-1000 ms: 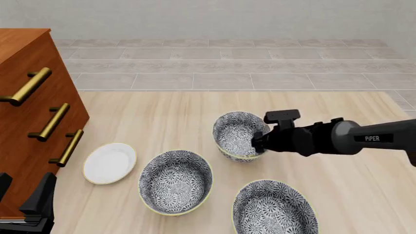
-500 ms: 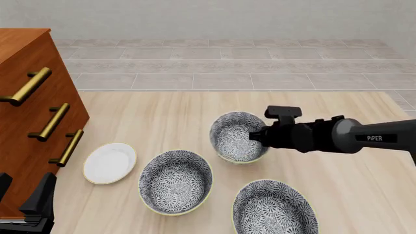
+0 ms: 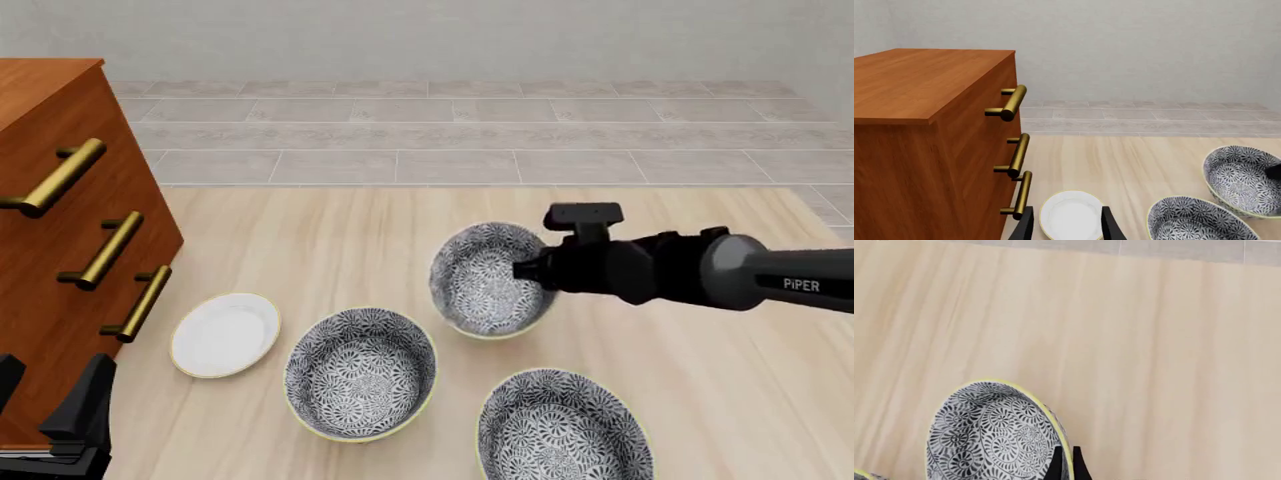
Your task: Stack the bowl at the front on the bowl in the middle.
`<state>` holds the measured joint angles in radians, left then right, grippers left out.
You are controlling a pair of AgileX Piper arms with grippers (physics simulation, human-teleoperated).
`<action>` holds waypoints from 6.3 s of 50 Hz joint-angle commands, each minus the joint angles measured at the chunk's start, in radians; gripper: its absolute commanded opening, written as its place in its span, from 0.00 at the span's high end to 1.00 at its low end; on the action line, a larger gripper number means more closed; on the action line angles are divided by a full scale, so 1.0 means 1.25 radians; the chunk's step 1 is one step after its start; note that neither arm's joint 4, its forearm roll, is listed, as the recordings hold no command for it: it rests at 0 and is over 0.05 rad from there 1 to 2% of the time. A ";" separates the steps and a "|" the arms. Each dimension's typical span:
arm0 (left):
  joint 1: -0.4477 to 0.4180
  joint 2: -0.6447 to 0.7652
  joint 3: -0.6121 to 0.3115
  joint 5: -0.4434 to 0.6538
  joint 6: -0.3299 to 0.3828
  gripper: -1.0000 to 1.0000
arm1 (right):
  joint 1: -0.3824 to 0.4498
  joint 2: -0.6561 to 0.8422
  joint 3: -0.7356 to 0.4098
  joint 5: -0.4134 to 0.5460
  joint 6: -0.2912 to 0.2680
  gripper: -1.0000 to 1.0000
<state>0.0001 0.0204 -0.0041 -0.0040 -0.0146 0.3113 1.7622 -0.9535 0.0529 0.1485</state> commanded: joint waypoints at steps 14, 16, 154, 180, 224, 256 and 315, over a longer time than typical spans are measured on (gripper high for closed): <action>0.000 0.000 0.000 0.000 0.000 0.00 | 0.001 -0.089 -0.017 0.051 0.022 1.00; 0.000 0.000 0.000 0.000 0.000 0.00 | 0.002 -0.101 -0.015 0.055 0.022 1.00; 0.000 0.000 0.000 0.000 0.000 0.00 | 0.304 -0.479 0.027 0.218 0.012 1.00; 0.000 0.000 0.000 0.000 0.000 0.00 | 0.349 -0.394 -0.040 0.210 0.022 1.00; 0.000 0.000 0.000 0.000 0.000 0.00 | 0.412 -0.244 -0.099 0.162 0.062 1.00; 0.000 0.000 0.000 0.000 0.000 0.00 | 0.414 -0.192 -0.083 0.123 0.072 1.00; 0.000 0.000 0.000 0.000 0.000 0.00 | 0.384 -0.101 -0.005 0.017 0.080 1.00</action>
<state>0.0001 0.0204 -0.0041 -0.0040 -0.0146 0.7886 1.6270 -0.9637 0.0893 0.2409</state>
